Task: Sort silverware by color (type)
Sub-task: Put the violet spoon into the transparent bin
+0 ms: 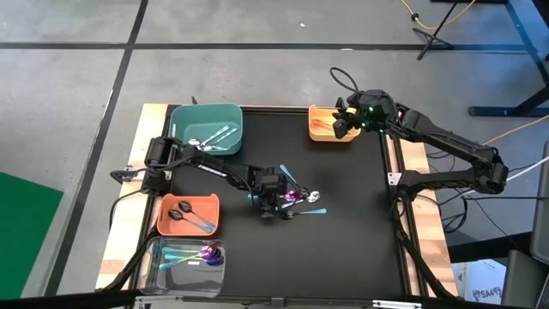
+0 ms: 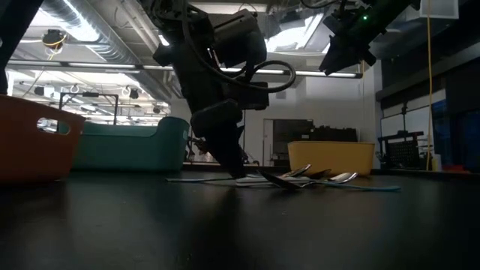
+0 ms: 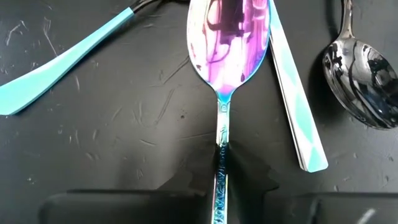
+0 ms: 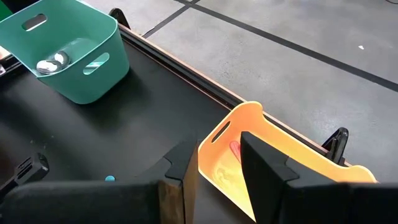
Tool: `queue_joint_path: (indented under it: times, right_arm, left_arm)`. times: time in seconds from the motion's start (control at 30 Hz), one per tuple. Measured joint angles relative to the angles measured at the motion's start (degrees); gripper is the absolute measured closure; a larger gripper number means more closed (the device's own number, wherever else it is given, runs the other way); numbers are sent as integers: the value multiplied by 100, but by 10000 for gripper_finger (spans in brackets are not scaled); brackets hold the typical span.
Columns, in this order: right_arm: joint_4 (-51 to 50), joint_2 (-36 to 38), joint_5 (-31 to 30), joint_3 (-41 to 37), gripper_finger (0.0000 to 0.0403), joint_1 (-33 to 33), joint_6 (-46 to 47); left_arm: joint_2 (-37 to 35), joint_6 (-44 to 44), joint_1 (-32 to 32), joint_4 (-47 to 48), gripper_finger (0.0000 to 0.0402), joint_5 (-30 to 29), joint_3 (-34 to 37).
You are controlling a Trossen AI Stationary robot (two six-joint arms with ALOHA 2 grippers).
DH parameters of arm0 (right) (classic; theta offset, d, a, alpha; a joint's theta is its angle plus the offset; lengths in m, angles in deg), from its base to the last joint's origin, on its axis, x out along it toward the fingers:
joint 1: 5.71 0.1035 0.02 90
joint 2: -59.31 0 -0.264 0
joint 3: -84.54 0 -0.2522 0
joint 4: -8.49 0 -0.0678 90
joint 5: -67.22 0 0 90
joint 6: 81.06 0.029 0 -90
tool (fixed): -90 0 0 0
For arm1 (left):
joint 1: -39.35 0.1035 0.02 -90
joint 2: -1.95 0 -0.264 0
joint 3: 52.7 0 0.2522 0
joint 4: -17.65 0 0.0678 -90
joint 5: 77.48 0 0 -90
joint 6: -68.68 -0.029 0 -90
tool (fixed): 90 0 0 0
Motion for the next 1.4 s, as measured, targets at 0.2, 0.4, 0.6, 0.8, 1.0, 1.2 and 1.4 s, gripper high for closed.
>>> queue_joint_path:
  times: [0.2,0.4,0.6,0.8,1.0,1.2,1.4]
  right_arm:
    - [1,1,-1,0,297,1,0]
    - [0,2,-2,0,297,0,0]
    - [-1,2,0,0,297,0,0]
    - [-7,2,-2,0,297,2,0]
    - [-52,2,-2,0,297,2,0]
    - [-116,1,-1,0,297,2,0]
    - [-136,0,-13,0,297,0,-146]
  left_arm:
    - [1,0,2,-120,394,-2,7]
    - [4,1,4,-154,392,-3,-5]
    - [32,1,9,-80,393,-1,-202]
    - [-155,18,5,-23,393,2,-358]
    - [-256,37,-56,413,393,24,-784]
    - [-628,44,-138,851,393,26,-1114]
    - [-1240,140,-266,1442,394,31,-1368]
